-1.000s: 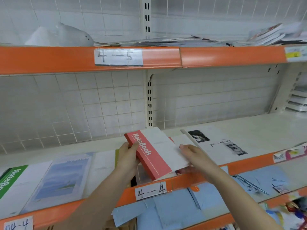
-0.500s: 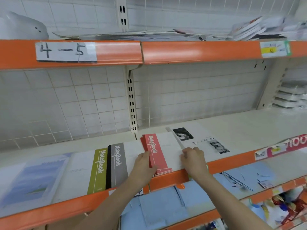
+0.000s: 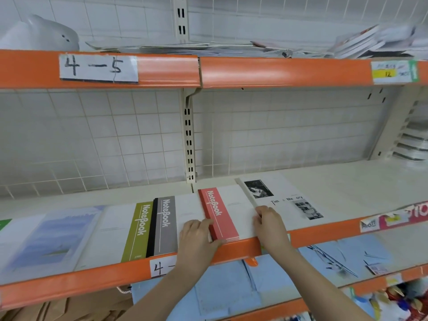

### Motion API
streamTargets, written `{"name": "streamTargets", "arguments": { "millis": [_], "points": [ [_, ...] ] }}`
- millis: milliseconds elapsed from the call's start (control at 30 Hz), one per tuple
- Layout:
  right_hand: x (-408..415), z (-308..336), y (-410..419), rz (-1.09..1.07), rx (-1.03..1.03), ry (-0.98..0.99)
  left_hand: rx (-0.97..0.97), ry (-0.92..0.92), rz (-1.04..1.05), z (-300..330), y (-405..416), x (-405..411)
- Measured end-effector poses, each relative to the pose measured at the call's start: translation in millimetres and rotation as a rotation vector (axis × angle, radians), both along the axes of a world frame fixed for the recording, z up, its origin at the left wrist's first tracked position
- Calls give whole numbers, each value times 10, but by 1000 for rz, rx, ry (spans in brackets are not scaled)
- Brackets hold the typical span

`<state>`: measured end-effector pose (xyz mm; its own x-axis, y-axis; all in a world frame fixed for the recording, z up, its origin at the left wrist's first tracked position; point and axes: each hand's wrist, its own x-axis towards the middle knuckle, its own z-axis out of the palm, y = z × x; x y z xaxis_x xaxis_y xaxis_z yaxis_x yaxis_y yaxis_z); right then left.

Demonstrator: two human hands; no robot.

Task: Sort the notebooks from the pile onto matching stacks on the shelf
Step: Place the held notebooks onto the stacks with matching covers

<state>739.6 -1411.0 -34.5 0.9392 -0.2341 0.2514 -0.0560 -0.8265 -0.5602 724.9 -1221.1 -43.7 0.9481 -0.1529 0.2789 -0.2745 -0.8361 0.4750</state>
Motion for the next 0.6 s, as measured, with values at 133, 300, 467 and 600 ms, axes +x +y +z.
{"name": "streamTargets", "arguments": {
  "millis": [133,300,467,600],
  "points": [
    [-14,-30,1,-1,-13,-16,-19,2,28,-21,-10,-16],
    [-28,-22,7,-3,-71,-4,-40,-10,-43,-8,44,-30],
    [-28,56,50,-67,-159,30,-27,-3,-128,79,169,-71],
    [-89,258,327,-79,-220,-53,-62,67,-154,248,536,-85]
  ]
}}
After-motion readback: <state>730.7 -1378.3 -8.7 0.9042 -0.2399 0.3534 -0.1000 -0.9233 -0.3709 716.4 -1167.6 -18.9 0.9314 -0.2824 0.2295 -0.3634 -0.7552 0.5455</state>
